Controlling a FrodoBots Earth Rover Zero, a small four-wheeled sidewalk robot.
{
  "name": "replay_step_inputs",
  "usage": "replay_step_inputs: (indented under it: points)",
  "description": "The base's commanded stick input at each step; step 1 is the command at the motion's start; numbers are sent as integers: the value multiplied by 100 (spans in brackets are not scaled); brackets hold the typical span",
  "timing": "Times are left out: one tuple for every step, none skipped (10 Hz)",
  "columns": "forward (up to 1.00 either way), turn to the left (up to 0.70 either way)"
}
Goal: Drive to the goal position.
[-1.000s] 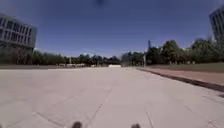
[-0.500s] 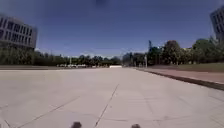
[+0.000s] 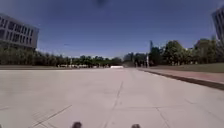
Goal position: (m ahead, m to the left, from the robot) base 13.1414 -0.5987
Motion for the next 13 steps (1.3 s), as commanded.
replay_step_inputs:
  points:
    - [85, -13]
    - [85, -30]
    - [85, -25]
    - [85, -8]
    - [85, 2]
    - [85, 4]
    - [85, 4]
    - [85, 4]
    - [85, 4]
    - [85, 4]
    - [85, 4]
    - [85, 4]
    - [85, 4]
